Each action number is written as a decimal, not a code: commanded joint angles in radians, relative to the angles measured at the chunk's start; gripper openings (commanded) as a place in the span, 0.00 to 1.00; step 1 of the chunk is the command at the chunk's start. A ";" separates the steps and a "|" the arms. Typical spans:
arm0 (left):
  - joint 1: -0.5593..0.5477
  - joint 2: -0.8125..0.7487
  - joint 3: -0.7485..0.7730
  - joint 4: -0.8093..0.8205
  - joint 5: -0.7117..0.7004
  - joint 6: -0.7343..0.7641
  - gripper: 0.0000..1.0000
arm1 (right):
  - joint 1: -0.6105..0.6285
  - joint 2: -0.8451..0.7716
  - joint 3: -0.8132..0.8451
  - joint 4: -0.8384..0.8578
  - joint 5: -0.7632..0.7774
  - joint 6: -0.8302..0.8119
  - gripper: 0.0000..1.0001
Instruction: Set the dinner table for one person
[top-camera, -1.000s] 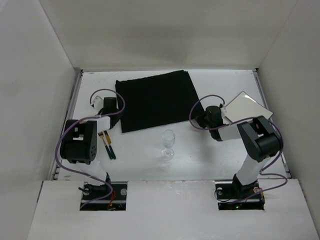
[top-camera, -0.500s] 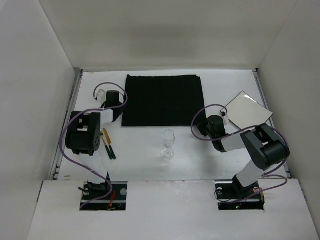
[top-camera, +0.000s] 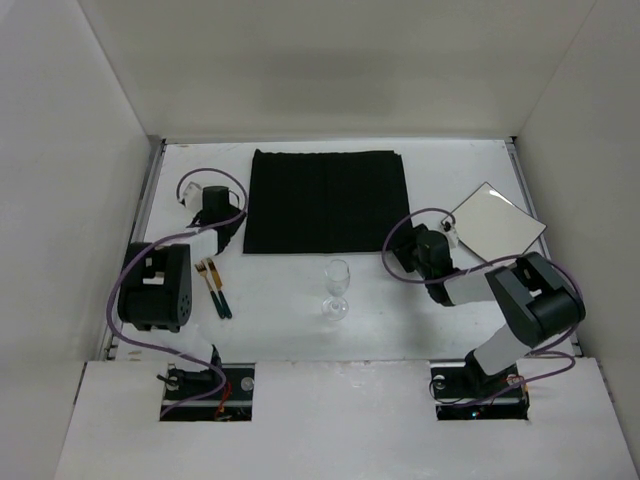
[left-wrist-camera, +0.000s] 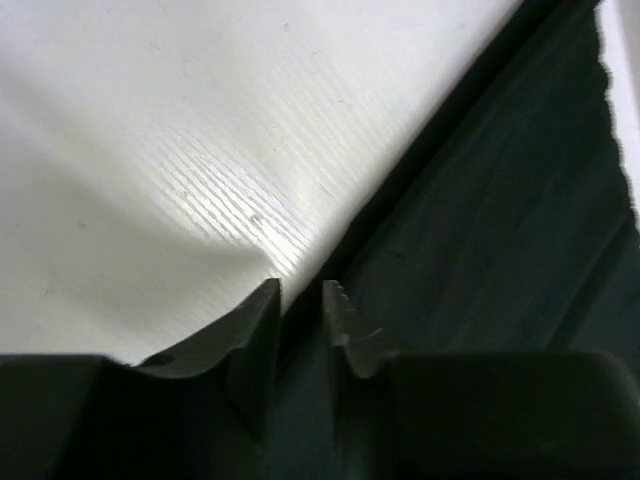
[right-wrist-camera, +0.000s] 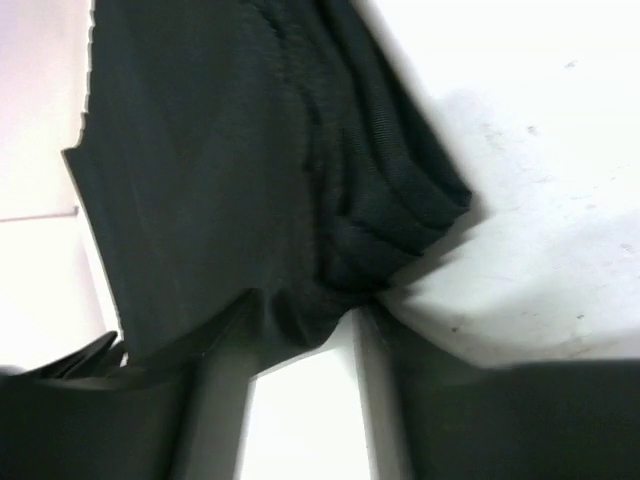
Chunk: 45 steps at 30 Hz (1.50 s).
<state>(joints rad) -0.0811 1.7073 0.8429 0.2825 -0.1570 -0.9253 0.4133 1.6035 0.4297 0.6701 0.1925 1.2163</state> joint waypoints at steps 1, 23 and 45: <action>0.010 -0.141 -0.028 0.027 -0.009 0.016 0.26 | -0.001 -0.057 -0.003 0.029 -0.001 -0.029 0.60; -0.351 -1.319 -0.502 -0.272 -0.019 0.092 0.52 | -0.257 -1.299 -0.181 -1.005 0.297 -0.031 0.17; -0.427 -1.239 -0.666 0.004 0.070 0.204 0.54 | -0.913 -0.645 -0.152 -0.540 -0.157 -0.275 0.72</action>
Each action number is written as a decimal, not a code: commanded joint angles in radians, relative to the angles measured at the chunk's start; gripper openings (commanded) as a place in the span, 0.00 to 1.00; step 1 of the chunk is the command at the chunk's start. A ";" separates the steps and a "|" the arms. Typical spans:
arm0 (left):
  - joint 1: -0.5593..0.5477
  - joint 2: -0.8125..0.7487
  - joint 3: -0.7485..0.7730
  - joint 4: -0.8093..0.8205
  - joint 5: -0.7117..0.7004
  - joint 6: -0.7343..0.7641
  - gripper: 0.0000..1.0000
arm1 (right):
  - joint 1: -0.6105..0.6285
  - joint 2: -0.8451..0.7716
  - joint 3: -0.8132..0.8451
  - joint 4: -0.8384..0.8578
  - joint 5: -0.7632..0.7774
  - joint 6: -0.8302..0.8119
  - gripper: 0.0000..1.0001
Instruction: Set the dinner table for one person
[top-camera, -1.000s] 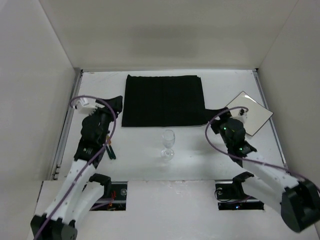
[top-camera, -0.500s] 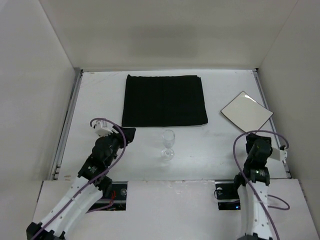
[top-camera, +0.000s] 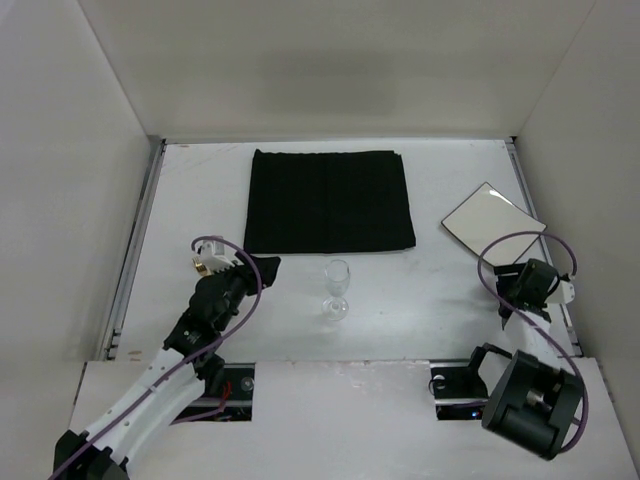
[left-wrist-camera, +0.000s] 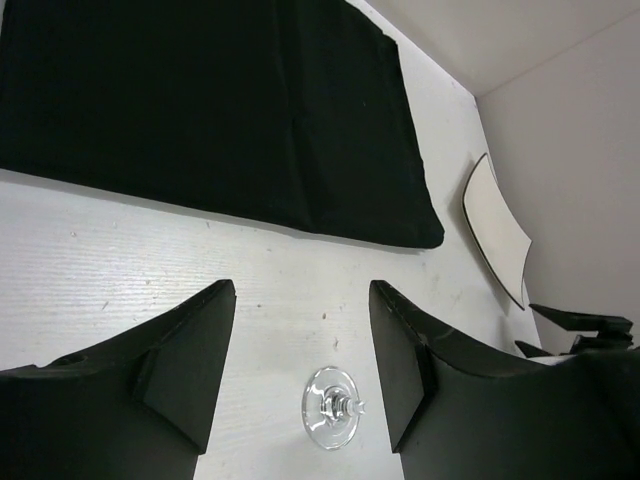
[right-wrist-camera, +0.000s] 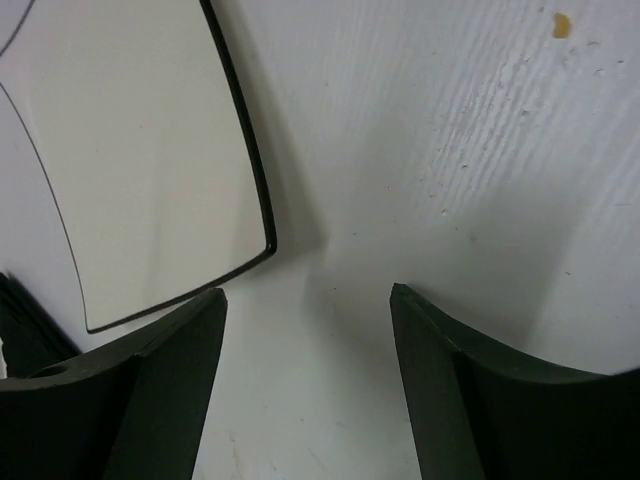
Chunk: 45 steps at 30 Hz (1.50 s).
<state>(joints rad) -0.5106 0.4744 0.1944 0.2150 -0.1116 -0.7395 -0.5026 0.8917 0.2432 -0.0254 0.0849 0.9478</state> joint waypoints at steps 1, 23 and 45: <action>0.007 -0.010 -0.021 0.072 0.026 0.017 0.54 | 0.005 0.096 0.037 0.183 -0.050 0.000 0.71; 0.034 -0.019 -0.033 0.072 0.032 0.011 0.54 | 0.049 0.400 0.030 0.516 -0.014 0.135 0.51; 0.044 -0.065 -0.044 0.063 0.033 0.009 0.54 | 0.128 0.274 -0.050 0.697 0.078 0.144 0.00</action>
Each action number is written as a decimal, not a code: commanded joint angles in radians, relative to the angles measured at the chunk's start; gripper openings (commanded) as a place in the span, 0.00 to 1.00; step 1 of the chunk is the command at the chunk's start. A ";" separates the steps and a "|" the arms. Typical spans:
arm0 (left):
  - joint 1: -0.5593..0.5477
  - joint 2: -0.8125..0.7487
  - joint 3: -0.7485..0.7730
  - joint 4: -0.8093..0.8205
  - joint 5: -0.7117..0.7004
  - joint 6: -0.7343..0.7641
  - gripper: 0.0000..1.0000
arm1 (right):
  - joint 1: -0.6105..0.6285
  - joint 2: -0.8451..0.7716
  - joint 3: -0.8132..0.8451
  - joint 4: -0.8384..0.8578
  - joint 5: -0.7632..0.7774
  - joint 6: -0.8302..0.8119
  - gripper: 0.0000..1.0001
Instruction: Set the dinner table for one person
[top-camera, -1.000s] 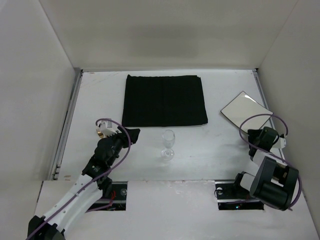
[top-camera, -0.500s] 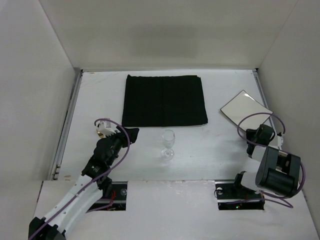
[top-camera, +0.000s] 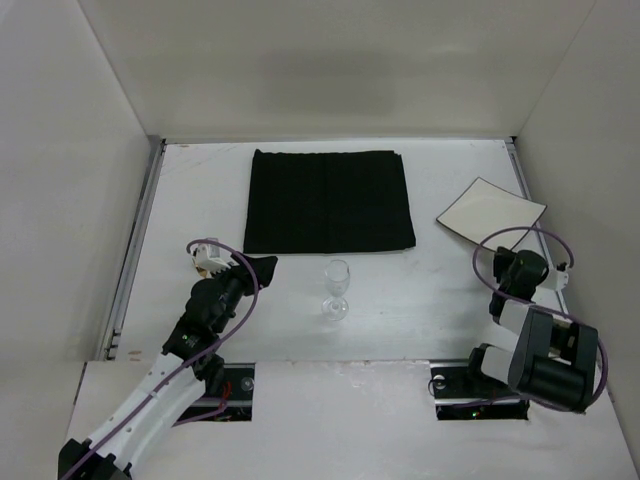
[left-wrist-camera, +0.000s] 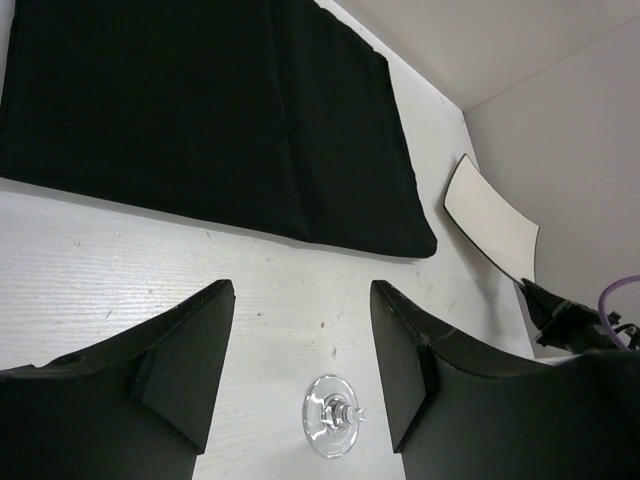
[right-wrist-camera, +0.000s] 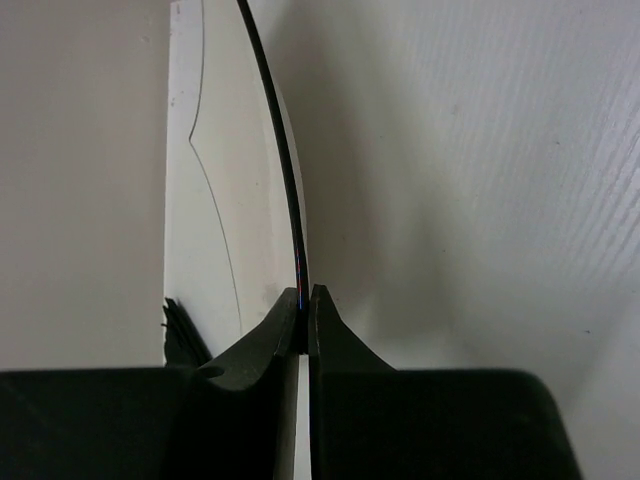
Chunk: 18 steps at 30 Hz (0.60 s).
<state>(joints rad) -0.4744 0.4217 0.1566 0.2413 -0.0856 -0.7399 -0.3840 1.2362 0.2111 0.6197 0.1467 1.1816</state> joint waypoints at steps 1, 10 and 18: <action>0.007 -0.011 -0.006 0.036 0.007 0.010 0.54 | 0.009 -0.104 -0.021 0.060 0.007 -0.092 0.00; 0.009 -0.009 -0.006 0.036 0.003 0.011 0.54 | -0.008 -0.414 0.023 0.026 -0.064 -0.053 0.00; 0.010 -0.015 -0.008 0.036 0.004 0.011 0.54 | -0.040 -0.524 0.059 0.000 -0.125 0.038 0.00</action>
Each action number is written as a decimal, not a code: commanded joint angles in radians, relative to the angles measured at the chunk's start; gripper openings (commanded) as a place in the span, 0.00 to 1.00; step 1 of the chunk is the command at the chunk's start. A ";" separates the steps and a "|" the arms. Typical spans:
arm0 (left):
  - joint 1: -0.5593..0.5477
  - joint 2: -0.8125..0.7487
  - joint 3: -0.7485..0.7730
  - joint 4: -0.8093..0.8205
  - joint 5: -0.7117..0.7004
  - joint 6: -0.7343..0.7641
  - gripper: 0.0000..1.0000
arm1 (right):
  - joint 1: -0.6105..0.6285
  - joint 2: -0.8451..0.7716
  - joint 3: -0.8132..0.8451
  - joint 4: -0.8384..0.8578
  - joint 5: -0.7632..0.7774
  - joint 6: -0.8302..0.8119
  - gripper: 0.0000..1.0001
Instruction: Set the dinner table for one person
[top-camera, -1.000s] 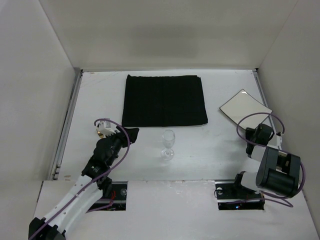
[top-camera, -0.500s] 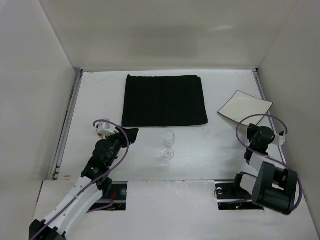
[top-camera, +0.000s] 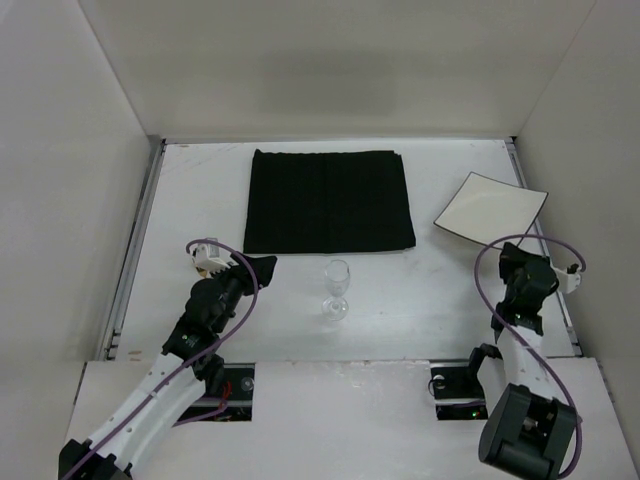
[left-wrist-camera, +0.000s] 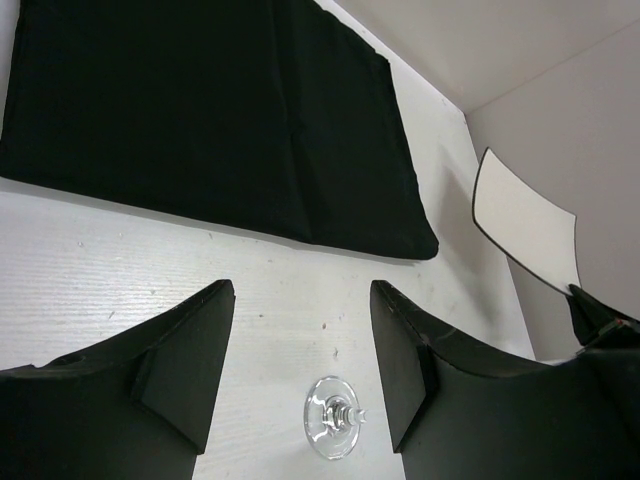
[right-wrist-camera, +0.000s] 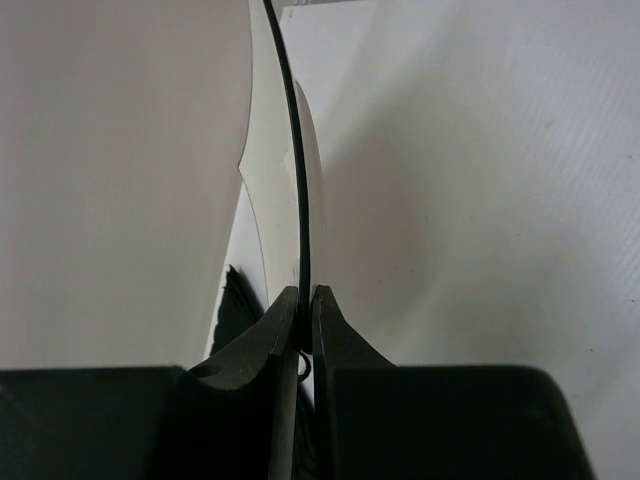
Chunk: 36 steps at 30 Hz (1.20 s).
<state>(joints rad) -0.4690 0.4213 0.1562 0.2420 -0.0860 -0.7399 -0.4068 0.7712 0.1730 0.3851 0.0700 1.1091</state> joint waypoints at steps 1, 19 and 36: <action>0.007 -0.015 -0.007 0.036 0.005 0.011 0.54 | -0.017 -0.067 0.106 0.235 -0.061 0.119 0.00; 0.013 -0.018 -0.009 0.031 -0.001 0.011 0.54 | 0.443 0.253 0.302 0.534 0.094 0.189 0.00; 0.020 -0.036 -0.006 -0.003 -0.035 0.020 0.54 | 0.757 0.945 0.611 0.974 0.127 0.351 0.00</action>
<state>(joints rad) -0.4561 0.3996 0.1562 0.2199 -0.0998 -0.7383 0.3202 1.7355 0.6689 0.9421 0.2131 1.3769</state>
